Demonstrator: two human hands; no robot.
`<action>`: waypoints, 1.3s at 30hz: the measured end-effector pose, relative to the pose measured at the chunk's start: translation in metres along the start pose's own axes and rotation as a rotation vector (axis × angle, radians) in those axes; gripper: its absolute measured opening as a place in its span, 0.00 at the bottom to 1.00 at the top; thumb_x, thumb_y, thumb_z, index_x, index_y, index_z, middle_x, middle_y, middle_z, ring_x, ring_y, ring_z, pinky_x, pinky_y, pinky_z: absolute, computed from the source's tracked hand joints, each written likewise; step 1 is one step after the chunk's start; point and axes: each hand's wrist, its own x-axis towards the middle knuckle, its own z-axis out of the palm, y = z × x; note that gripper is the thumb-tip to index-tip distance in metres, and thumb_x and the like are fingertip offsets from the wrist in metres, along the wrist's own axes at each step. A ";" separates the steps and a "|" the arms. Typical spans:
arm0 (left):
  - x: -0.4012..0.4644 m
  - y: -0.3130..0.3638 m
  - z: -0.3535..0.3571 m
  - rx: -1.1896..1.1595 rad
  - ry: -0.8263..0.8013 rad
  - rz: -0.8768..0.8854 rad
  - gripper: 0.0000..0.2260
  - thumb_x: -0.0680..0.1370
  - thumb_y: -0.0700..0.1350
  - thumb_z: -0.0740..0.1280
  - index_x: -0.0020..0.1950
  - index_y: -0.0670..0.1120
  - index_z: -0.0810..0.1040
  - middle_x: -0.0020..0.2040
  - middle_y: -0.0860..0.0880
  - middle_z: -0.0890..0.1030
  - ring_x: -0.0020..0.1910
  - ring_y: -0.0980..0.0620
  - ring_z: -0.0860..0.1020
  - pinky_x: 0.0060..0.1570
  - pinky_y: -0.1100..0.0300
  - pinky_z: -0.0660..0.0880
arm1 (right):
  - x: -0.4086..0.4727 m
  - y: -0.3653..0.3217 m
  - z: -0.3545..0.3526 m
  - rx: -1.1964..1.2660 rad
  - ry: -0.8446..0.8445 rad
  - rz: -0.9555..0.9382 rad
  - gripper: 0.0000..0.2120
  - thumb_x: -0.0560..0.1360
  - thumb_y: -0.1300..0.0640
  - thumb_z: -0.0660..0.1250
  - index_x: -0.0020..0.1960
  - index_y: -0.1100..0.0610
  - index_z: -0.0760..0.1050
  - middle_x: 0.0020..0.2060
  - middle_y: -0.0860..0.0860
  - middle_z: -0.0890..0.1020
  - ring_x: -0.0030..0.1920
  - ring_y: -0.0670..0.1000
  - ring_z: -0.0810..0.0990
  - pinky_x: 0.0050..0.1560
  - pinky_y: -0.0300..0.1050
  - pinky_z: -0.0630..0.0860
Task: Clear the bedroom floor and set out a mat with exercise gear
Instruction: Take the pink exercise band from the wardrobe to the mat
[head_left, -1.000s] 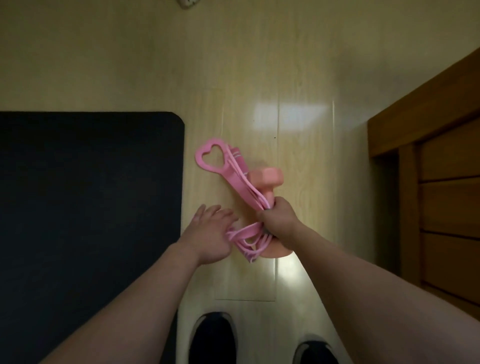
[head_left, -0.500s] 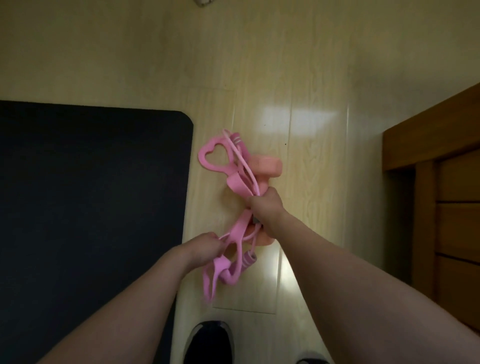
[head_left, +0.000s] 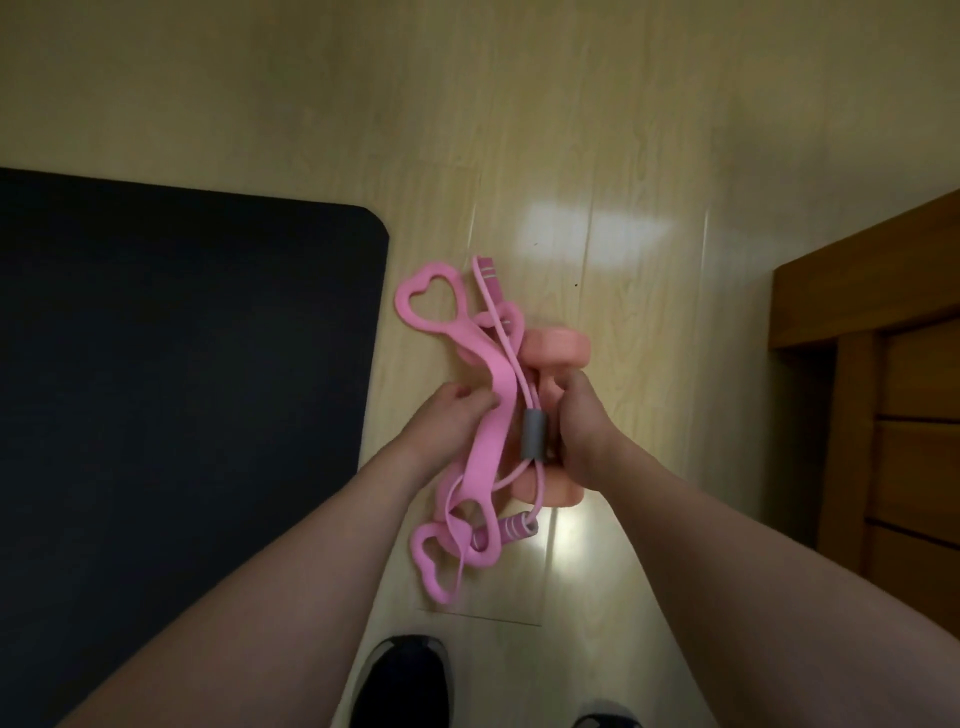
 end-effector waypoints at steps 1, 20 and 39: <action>0.006 0.005 0.007 -0.077 0.009 0.012 0.16 0.78 0.51 0.63 0.60 0.43 0.79 0.49 0.48 0.83 0.47 0.49 0.81 0.48 0.56 0.77 | 0.001 0.000 -0.003 0.025 0.034 0.006 0.27 0.79 0.41 0.47 0.43 0.57 0.77 0.38 0.56 0.81 0.38 0.53 0.79 0.45 0.46 0.75; 0.043 0.016 0.027 0.581 0.205 0.047 0.10 0.79 0.51 0.63 0.55 0.49 0.78 0.57 0.40 0.81 0.55 0.39 0.79 0.48 0.56 0.73 | 0.006 0.002 -0.041 -0.192 0.028 -0.061 0.09 0.80 0.56 0.60 0.58 0.57 0.74 0.52 0.57 0.81 0.49 0.55 0.79 0.54 0.54 0.77; 0.048 0.005 0.011 0.801 0.282 -0.064 0.19 0.74 0.46 0.67 0.62 0.41 0.69 0.56 0.41 0.78 0.53 0.40 0.78 0.45 0.55 0.72 | 0.009 0.018 -0.040 -0.166 0.079 -0.166 0.06 0.80 0.56 0.61 0.50 0.52 0.77 0.49 0.55 0.80 0.49 0.55 0.78 0.56 0.57 0.76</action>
